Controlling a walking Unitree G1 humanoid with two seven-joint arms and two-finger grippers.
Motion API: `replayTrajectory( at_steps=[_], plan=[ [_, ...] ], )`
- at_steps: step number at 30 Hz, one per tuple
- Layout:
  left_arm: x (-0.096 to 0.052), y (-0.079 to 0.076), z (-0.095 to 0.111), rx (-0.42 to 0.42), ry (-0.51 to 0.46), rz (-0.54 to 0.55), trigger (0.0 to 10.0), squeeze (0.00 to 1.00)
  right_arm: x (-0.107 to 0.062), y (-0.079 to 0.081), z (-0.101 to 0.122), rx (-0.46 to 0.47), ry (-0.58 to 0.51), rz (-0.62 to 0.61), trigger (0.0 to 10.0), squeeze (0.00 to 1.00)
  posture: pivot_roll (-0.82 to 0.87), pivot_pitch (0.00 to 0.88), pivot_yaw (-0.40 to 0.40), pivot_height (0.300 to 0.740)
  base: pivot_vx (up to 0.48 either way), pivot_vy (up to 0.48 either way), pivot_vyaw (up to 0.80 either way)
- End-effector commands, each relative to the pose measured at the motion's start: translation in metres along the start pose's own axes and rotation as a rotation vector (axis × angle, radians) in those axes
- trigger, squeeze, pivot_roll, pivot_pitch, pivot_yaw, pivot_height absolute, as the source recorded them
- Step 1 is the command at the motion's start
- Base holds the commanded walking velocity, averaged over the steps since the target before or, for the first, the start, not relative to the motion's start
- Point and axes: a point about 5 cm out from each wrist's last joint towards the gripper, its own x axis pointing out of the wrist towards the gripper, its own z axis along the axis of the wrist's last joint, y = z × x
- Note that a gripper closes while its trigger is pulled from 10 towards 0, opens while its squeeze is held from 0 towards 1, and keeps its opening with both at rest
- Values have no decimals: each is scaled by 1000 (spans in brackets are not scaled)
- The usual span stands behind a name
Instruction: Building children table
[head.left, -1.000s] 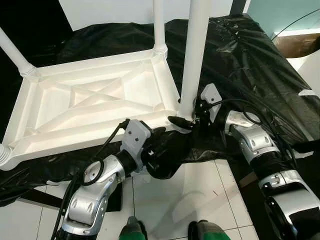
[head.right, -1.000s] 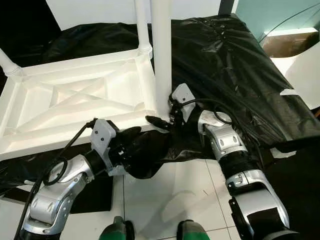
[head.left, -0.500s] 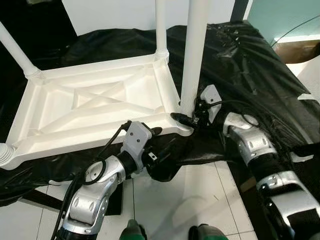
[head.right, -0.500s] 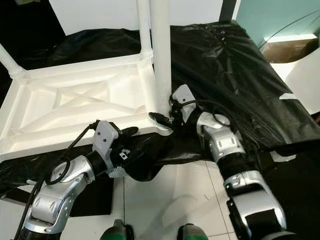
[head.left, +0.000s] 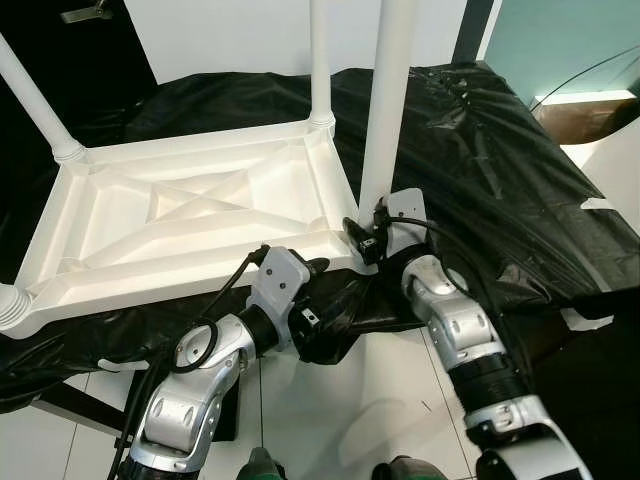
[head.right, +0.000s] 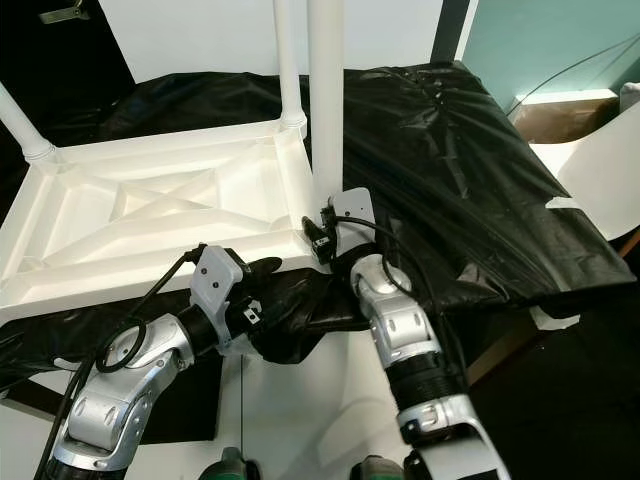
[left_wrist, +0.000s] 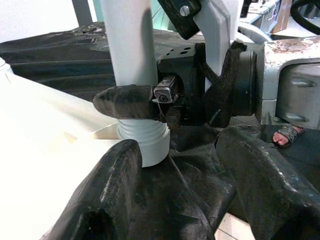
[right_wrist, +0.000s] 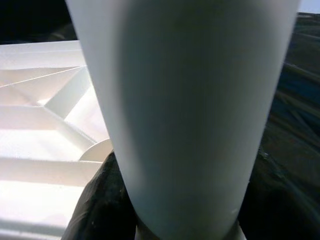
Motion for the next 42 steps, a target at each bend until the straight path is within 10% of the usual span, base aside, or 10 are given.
replayTrajectory(
  at_steps=[1, 5, 6, 10, 12, 25, 26, 27, 41, 42],
  plan=[
    [-2, 1, -4, -4, 9, 72, 10000, 0, -7, 0, -23, 18, 115, -56, 0, 0, 13, 88, 3, 740, 0, 0, 0],
    [-2, 0, -4, -9, 10, 72, 10000, 0, -9, 0, -20, 34, 110, -57, 0, 0, 10, 89, 2, 740, 0, 0, 0],
    [-2, 0, -5, -8, 13, 70, 10000, 0, -10, 0, -19, 33, 113, -64, 10000, 0, 7, 90, 3, 740, 0, 0, 0],
    [-1, 1, -5, -6, 13, 70, 10000, 0, -11, 0, -15, 23, 100, -62, 10000, 20, 7, 90, 3, 740, 0, 0, 0],
    [-2, 2, -5, -5, 12, 73, 10000, 0, -12, -2, -10, 16, 75, -48, 10000, 1000, 7, 90, 4, 740, 0, 0, 0],
    [-4, 2, -6, 2, 18, 81, 10000, 0, -19, -30, 5, -39, -38, 215, 10000, 1000, 18, 76, 3, 740, 0, 0, 0],
    [-5, 3, -6, 6, 20, 82, 10000, 0, -19, -32, 6, -55, -42, 268, 10000, 827, 20, 71, 3, 740, 0, 0, 0],
    [-5, 3, -6, 7, 21, 84, 10000, 0, -18, -33, 8, -67, -44, 337, 10000, 0, 20, 71, 3, 740, 0, 0, 0],
    [-4, 7, -5, 27, 25, 91, 10000, 0, 5, -31, 17, -215, -7, 668, 10000, 0, 41, 41, 10, 740, 0, 0, 0],
    [-4, 7, -4, 31, 25, 93, 10000, 0, 7, -32, 14, -237, 14, 696, 2078, 0, 49, 37, 9, 740, 0, 0, 0]
  ],
)
